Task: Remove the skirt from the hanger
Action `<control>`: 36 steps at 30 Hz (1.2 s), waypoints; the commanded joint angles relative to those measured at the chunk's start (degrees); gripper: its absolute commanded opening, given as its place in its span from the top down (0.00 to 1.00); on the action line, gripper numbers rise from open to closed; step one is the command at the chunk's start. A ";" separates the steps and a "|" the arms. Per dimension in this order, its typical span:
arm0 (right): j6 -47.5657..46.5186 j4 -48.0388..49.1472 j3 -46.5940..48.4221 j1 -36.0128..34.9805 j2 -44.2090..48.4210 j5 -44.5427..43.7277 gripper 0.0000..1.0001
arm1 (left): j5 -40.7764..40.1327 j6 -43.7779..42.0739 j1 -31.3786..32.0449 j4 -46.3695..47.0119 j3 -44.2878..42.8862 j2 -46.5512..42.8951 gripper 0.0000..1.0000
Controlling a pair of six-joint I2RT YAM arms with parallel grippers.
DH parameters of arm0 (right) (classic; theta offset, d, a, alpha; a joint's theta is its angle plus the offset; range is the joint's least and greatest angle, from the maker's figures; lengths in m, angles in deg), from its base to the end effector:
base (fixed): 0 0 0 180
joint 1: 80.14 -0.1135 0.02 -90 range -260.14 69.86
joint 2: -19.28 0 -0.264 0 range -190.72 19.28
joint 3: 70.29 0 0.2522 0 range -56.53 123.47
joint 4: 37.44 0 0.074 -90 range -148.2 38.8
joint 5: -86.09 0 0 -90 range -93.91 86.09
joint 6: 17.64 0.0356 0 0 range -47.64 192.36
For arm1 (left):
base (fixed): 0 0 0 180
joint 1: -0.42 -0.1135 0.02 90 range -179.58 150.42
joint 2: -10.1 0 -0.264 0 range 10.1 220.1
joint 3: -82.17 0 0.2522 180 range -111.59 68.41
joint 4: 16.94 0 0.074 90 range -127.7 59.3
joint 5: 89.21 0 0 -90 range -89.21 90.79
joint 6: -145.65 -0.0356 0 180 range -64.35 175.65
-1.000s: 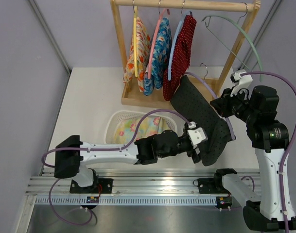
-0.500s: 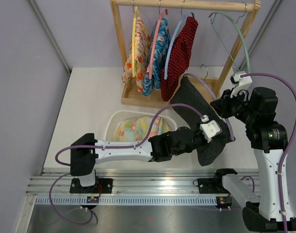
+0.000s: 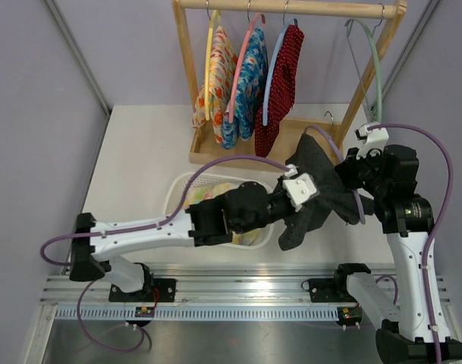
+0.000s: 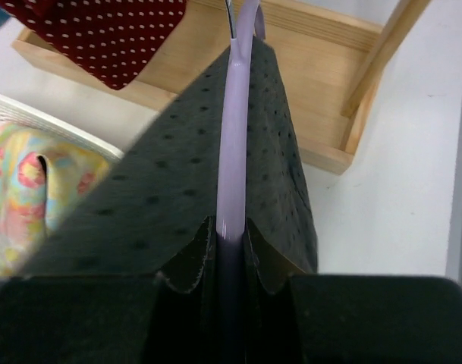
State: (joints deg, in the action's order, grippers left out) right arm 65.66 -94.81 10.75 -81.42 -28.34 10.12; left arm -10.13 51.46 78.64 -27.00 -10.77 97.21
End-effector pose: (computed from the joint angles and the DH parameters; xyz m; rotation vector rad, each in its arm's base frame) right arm 0.1515 0.0120 0.4034 -0.2948 1.9580 0.1819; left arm 0.0814 -0.3572 0.3947 1.0080 1.3808 -0.8222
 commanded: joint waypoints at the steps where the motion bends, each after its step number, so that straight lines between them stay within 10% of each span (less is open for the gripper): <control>1: -4.02 9.60 -1.19 0.75 1.47 -5.32 1.00 | -1.30 -4.86 0.01 -0.53 -5.20 -10.19 1.00; 12: -4.38 10.83 -3.65 3.92 0.77 -4.01 1.00 | -1.21 -10.30 0.01 -5.97 -15.64 -18.30 1.00; 36: -6.40 5.74 1.97 4.18 -0.20 9.62 1.00 | 8.28 -4.69 -2.63 -7.22 -32.10 -0.98 1.00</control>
State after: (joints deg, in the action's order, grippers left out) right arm 60.48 -91.14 8.77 -77.49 -29.19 16.65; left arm -4.80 44.97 76.41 -39.44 -39.25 96.91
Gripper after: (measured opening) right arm 0.180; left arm 0.017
